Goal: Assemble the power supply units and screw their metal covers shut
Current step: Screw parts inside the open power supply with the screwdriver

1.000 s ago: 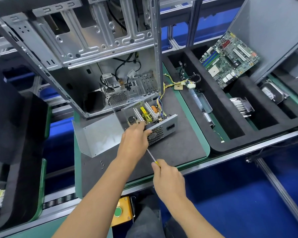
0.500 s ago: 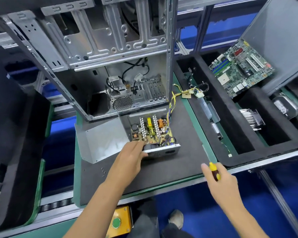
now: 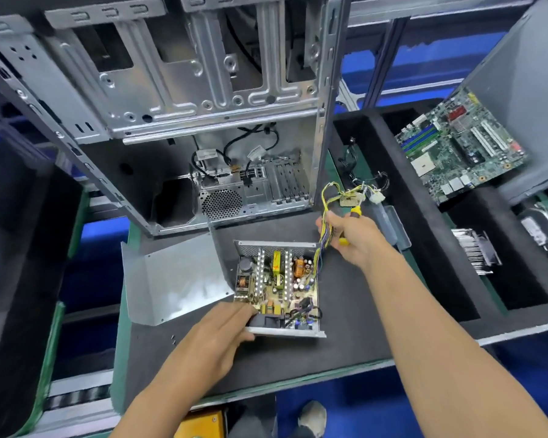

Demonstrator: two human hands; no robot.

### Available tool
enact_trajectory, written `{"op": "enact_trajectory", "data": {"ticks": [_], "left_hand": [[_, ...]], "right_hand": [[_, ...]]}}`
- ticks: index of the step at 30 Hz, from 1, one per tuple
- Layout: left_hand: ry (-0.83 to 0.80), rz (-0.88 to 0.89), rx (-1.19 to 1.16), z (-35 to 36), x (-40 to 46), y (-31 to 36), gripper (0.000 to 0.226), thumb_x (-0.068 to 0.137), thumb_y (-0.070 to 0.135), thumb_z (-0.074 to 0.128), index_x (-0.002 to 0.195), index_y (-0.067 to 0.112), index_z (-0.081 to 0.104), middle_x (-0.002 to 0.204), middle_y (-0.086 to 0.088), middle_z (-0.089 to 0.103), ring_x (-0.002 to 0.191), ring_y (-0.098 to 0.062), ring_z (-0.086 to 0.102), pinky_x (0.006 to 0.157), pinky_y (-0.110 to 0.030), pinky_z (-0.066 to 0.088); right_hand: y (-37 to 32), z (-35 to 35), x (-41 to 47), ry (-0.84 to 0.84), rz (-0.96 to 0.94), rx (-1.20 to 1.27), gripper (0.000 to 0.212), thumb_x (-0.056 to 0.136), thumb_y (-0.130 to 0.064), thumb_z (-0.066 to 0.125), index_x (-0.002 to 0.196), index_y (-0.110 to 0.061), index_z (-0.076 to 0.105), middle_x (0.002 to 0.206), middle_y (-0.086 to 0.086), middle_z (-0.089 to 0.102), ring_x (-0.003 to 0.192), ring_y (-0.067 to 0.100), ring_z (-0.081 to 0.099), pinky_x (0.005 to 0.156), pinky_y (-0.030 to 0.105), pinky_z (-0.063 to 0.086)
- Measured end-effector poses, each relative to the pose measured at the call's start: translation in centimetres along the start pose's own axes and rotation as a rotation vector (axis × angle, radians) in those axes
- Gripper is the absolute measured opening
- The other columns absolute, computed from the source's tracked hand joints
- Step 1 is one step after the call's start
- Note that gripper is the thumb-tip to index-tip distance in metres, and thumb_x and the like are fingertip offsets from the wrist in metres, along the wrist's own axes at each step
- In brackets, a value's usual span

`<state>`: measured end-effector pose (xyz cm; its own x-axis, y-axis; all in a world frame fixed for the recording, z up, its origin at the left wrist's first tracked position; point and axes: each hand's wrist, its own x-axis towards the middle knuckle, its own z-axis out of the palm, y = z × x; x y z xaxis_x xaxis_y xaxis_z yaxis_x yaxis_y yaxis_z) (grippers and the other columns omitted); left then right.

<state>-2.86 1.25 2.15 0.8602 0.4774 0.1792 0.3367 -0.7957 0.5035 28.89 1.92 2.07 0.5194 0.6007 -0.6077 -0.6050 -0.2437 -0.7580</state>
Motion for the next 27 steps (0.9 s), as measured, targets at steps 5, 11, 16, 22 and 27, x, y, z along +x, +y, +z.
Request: {"op": "enact_trajectory", "data": {"ticks": [5, 11, 16, 22, 27], "left_hand": [[-0.02, 0.016, -0.022, -0.4, 0.3, -0.1, 0.023, 0.102, 0.031, 0.041, 0.12, 0.019, 0.051, 0.103, 0.005, 0.059, 0.083, -0.018, 0.053, 0.077, -0.025, 0.044], [-0.057, 0.019, -0.04, -0.7, 0.5, -0.2, 0.027, 0.099, 0.029, 0.047, 0.123, 0.019, 0.052, 0.107, 0.005, 0.062, 0.086, -0.016, 0.056, 0.08, -0.021, 0.044], [-0.04, -0.004, -0.041, -0.6, 0.4, -0.1, 0.026, 0.101, 0.036, 0.043, 0.121, 0.021, 0.051, 0.108, 0.01, 0.057, 0.086, -0.018, 0.056, 0.079, -0.025, 0.045], [-0.054, -0.004, -0.046, -0.7, 0.4, -0.3, 0.029, 0.1, 0.031, 0.048, 0.118, 0.012, 0.06, 0.106, 0.003, 0.063, 0.086, -0.021, 0.058, 0.081, -0.023, 0.045], [-0.07, 0.018, -0.021, -1.0, 0.7, -0.2, 0.036, 0.097, 0.029, 0.05, 0.116, 0.002, 0.067, 0.106, -0.003, 0.068, 0.086, -0.025, 0.064, 0.081, -0.029, 0.05]], "right_hand": [[0.1, 0.5, -0.1, -0.183, -0.129, -0.066, 0.038, 0.093, 0.009, 0.056, 0.081, -0.02, 0.036, 0.085, 0.012, 0.072, 0.075, 0.021, 0.074, 0.059, 0.024, 0.055], [0.5, 1.4, 0.2, -0.112, -0.225, -0.51, 0.034, 0.087, -0.017, 0.074, 0.074, -0.017, 0.042, 0.07, 0.001, 0.056, 0.075, 0.018, 0.062, 0.064, 0.03, 0.033], [-0.7, 1.0, -0.9, 0.018, -0.351, -0.919, 0.04, 0.086, -0.037, 0.073, 0.069, -0.017, 0.043, 0.065, 0.0, 0.053, 0.061, 0.023, 0.058, 0.058, 0.037, 0.053], [-3.0, 0.2, -2.0, -0.154, -0.053, -0.638, 0.048, 0.074, 0.0, 0.085, 0.078, -0.015, 0.039, 0.076, 0.005, 0.055, 0.066, 0.021, 0.073, 0.059, 0.032, 0.061], [-2.5, 1.5, -2.1, -0.111, -0.114, -0.709, 0.05, 0.069, 0.004, 0.086, 0.075, -0.014, 0.04, 0.084, 0.007, 0.052, 0.085, 0.032, 0.074, 0.068, 0.043, 0.063]]}}
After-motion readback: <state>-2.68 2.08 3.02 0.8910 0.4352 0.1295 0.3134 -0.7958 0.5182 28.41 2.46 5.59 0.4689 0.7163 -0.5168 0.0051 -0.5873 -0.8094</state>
